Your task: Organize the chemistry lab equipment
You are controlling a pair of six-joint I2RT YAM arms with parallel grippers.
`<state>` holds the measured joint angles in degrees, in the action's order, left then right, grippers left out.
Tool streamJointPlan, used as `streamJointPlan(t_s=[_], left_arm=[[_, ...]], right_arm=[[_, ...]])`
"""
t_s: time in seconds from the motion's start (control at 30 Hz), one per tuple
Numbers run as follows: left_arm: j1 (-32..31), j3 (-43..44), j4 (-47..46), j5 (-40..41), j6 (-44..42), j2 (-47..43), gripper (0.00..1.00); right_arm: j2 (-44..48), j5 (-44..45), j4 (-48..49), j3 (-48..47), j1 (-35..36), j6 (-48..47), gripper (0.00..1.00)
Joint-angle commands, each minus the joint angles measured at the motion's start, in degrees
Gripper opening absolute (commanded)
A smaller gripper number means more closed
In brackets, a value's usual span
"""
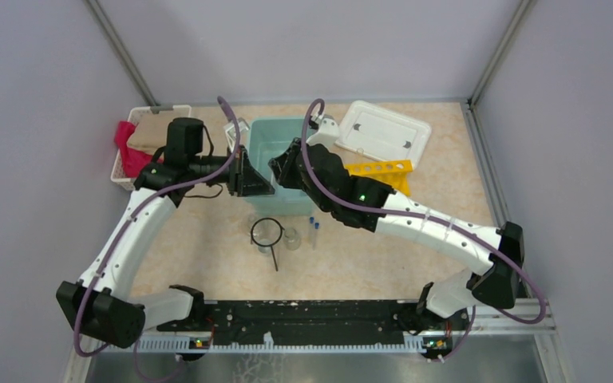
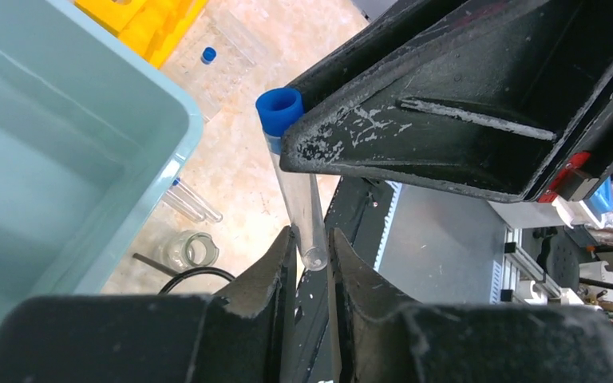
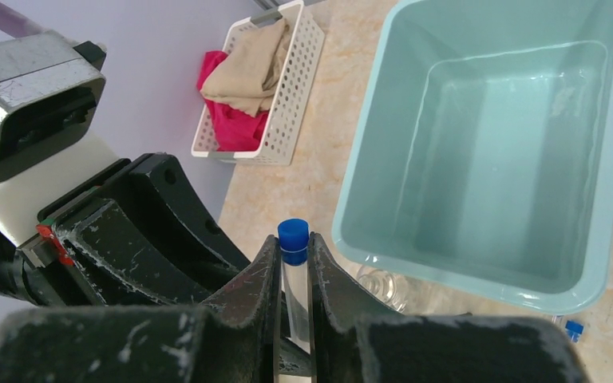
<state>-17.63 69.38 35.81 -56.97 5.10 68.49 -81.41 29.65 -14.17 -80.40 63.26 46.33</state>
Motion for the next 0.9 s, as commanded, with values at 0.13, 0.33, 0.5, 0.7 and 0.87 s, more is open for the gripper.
streamJointPlan(t_s=[0.13,0.33,0.5,0.7,0.87], left_arm=[[-0.6,2.6,1.6,-1.0,-5.4,0.4,0.01],[-0.6,4.8,5.5,-0.4,-20.3,-2.5,0.00],[-0.9,5.0,5.7,2.3,-27.4,-5.5,0.00],[-1.6,5.8,8.3,4.9,-31.6,-5.4,0.00],[-2.0,5.4,8.7,6.5,-32.3,-5.5,0.00]], right_arm=[[-0.6,-6.2,-0.9,-6.2,0.2,0.7,0.21],[-3.6,-16.0,-17.6,-16.9,-4.0,1.6,0.57],[-4.1,-18.6,-22.4,-20.3,-4.3,-0.1,0.58],[-4.6,-21.8,-22.0,-21.4,-4.3,-1.9,0.56],[-5.4,-24.2,-21.1,-21.8,-4.3,-2.5,0.54]])
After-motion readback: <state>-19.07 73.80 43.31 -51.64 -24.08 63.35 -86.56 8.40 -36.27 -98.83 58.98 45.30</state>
